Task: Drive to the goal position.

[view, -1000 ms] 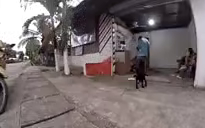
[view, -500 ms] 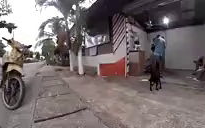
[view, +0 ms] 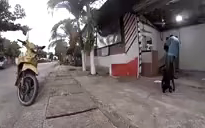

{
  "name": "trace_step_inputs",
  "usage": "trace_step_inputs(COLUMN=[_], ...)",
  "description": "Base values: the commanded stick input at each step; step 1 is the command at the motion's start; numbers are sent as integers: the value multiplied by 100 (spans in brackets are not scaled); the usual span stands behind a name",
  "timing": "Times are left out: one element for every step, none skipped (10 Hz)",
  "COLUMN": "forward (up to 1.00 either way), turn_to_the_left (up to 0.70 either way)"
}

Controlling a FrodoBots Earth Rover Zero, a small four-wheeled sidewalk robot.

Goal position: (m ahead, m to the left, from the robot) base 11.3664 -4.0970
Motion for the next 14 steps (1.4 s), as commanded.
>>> trace_step_inputs(forward=[0,0,63,0,0,0,0,0,0,0,0,0,0,0], turn_to_the_left=[0,0,29,45,45,45,45,45,45,45,45,5,0,0])
